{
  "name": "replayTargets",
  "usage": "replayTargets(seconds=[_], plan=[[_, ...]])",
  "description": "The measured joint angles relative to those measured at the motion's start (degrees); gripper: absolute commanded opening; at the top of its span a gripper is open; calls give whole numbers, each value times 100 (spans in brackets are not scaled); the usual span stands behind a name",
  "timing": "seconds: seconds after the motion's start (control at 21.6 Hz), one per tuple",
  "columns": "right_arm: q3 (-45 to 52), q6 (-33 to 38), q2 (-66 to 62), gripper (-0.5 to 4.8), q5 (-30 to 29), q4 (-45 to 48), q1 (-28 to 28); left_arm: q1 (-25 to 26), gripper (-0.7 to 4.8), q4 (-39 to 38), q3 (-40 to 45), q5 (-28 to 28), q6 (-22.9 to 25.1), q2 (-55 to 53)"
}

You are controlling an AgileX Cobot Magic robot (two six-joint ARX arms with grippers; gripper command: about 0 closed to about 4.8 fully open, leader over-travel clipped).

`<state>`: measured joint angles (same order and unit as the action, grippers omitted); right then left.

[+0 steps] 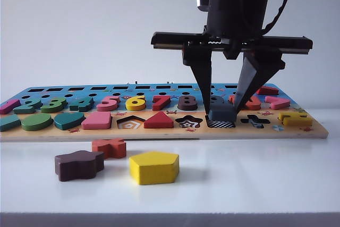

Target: Insert the cube into the slot.

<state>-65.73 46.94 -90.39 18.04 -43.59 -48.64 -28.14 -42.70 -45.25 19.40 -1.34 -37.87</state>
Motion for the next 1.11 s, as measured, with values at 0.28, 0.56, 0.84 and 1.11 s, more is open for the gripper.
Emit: replayTargets(seconds=[0.28, 0.56, 0.84, 1.11], plan=[[0, -4, -131, 3, -2, 52, 13, 0, 17, 2, 0, 0, 0, 0], [-4, -22, -175, 6, 2, 83, 13, 0, 17, 2, 0, 0, 0, 0], [-4, -22, -175, 78, 37, 81, 13, 0, 17, 2, 0, 0, -2, 0], [-4, -22, -175, 154, 44, 79, 13, 0, 17, 2, 0, 0, 0, 0]])
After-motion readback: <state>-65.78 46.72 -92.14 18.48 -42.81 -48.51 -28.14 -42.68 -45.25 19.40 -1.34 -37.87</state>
